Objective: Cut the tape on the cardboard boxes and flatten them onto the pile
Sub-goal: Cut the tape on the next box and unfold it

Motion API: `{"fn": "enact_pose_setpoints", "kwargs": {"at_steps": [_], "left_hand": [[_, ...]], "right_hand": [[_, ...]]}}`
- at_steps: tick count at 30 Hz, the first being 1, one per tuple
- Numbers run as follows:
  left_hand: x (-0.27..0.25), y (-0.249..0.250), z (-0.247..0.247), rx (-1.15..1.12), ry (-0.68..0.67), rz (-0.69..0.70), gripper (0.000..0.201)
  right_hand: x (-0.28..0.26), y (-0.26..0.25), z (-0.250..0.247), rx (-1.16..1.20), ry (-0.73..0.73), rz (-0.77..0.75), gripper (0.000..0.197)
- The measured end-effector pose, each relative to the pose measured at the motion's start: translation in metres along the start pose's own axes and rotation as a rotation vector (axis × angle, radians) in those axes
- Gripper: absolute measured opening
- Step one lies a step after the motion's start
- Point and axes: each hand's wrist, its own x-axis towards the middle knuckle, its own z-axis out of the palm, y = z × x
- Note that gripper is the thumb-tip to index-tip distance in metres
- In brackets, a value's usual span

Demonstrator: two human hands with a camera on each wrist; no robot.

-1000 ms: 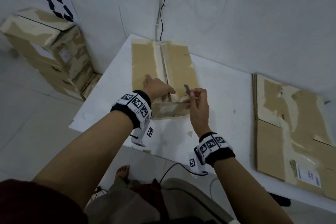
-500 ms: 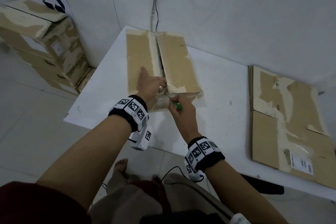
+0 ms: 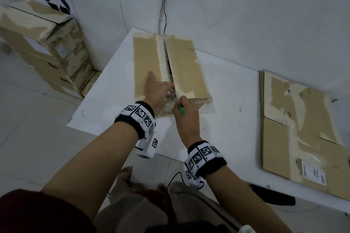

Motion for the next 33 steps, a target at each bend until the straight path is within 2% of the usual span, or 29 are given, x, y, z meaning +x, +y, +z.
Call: {"fn": "enact_pose_setpoints", "kwargs": {"at_steps": [3, 6, 9, 10, 12, 15, 16, 18, 20, 22, 23, 25, 27, 28, 30, 33], "left_hand": [[0.005, -0.004, 0.001, -0.061, -0.02, -0.007, 0.105], [0.012, -0.008, -0.001, -0.08, -0.047, -0.026, 0.115], [0.026, -0.024, 0.001, -0.047, -0.081, 0.034, 0.108], [0.023, -0.021, 0.001, -0.017, -0.052, 0.035, 0.111], [0.006, -0.007, 0.004, 0.099, 0.041, 0.04, 0.11], [-0.014, 0.007, 0.014, 0.443, 0.101, 0.075, 0.054], [-0.016, 0.008, 0.02, 0.536, 0.081, 0.077, 0.048], [-0.015, 0.007, 0.029, 0.681, 0.054, 0.092, 0.051], [-0.01, 0.003, 0.036, 0.717, 0.066, 0.127, 0.053], [-0.008, 0.001, 0.033, 0.726, 0.071, 0.202, 0.046], [-0.006, 0.001, 0.027, 0.743, 0.03, 0.243, 0.044], [0.001, 0.006, 0.01, 0.84, -0.132, 0.327, 0.053], [0.007, 0.019, -0.008, 1.006, -0.282, 0.322, 0.061], [0.008, 0.026, -0.018, 1.095, -0.315, 0.321, 0.059], [0.01, 0.036, -0.035, 1.259, -0.288, 0.325, 0.049], [0.017, 0.046, -0.056, 1.418, -0.207, 0.302, 0.047]], "right_hand": [[-0.004, 0.0, -0.001, 0.014, 0.009, 0.023, 0.015], [-0.007, 0.003, -0.005, 0.008, 0.028, 0.028, 0.013], [0.004, 0.008, -0.01, -0.017, 0.058, 0.031, 0.01], [0.009, 0.01, -0.013, -0.004, 0.069, 0.036, 0.01], [0.011, 0.017, -0.018, 0.039, 0.073, 0.035, 0.009], [-0.003, 0.03, -0.029, 0.077, 0.064, 0.023, 0.007], [-0.01, 0.033, -0.033, 0.076, 0.076, 0.016, 0.01], [-0.016, 0.039, -0.042, 0.084, 0.134, 0.018, 0.016], [-0.01, 0.043, -0.052, 0.101, 0.214, 0.045, 0.016], [0.005, 0.046, -0.064, 0.106, 0.295, 0.05, 0.011], [0.015, 0.047, -0.07, 0.097, 0.329, 0.038, 0.009], [0.035, 0.05, -0.081, 0.079, 0.366, 0.019, 0.006], [0.051, 0.055, -0.09, 0.071, 0.368, 0.043, 0.007], [0.058, 0.059, -0.093, 0.067, 0.368, 0.068, 0.008], [0.067, 0.065, -0.099, 0.05, 0.365, 0.121, 0.009], [0.069, 0.071, -0.103, 0.06, 0.334, 0.196, 0.006]]}}
